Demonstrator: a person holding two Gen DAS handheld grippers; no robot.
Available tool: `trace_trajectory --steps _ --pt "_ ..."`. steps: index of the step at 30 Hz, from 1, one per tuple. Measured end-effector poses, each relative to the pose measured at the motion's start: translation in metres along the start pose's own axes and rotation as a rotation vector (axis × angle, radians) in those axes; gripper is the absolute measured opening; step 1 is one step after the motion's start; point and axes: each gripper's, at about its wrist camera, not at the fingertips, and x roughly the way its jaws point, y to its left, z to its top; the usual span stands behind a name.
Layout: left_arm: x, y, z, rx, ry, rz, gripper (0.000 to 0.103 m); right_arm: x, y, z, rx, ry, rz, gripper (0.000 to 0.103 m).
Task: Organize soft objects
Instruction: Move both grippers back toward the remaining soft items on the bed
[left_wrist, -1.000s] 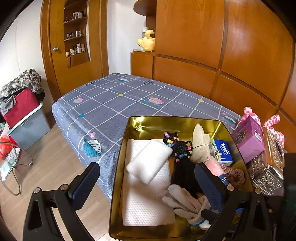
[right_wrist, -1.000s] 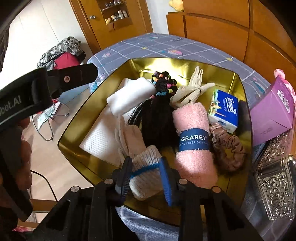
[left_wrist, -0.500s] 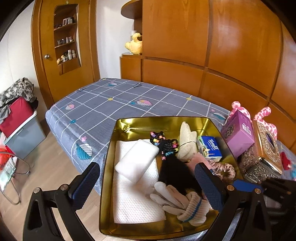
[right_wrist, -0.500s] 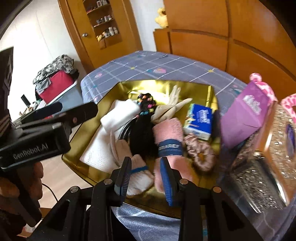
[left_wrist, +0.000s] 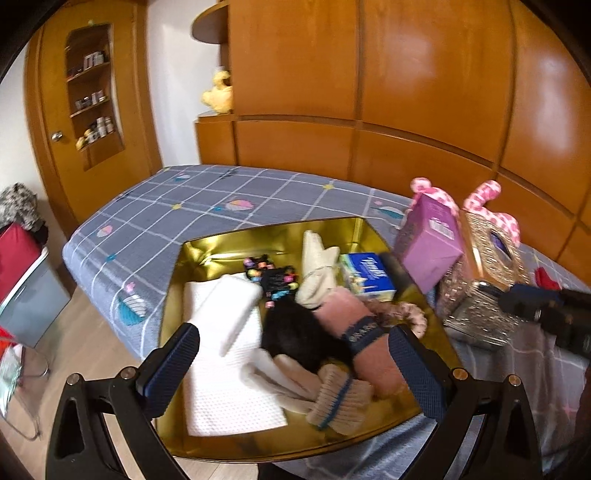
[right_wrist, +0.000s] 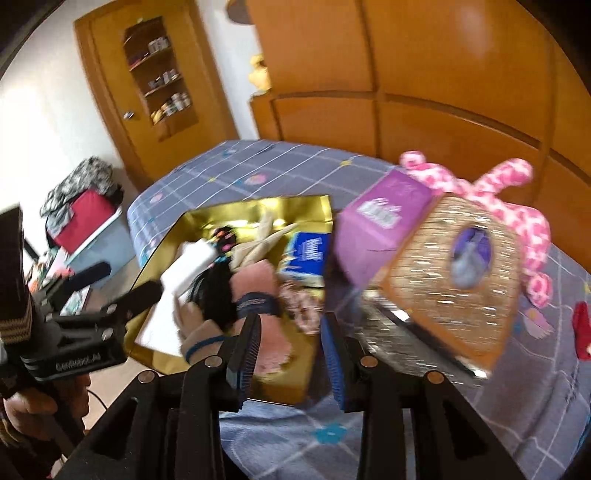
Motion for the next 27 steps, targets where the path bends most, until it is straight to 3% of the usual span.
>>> trace_trajectory --steps 8,14,20,27 --pt "-0.008 -0.035 0.005 0.075 -0.002 -0.148 0.103 -0.043 -0.076 -0.002 0.150 -0.067 -0.109 0.035" --pt "-0.017 -0.079 0.011 0.170 -0.016 -0.257 0.103 -0.082 -0.162 -0.018 0.325 -0.105 -0.255 0.037" --pt "-0.020 -0.122 0.018 0.234 0.000 -0.351 0.103 -0.134 -0.266 -0.052 0.547 -0.141 -0.432 0.042" --pt "-0.025 -0.176 0.016 0.357 0.019 -0.452 0.103 -0.170 -0.370 -0.117 0.805 -0.080 -0.546 0.049"
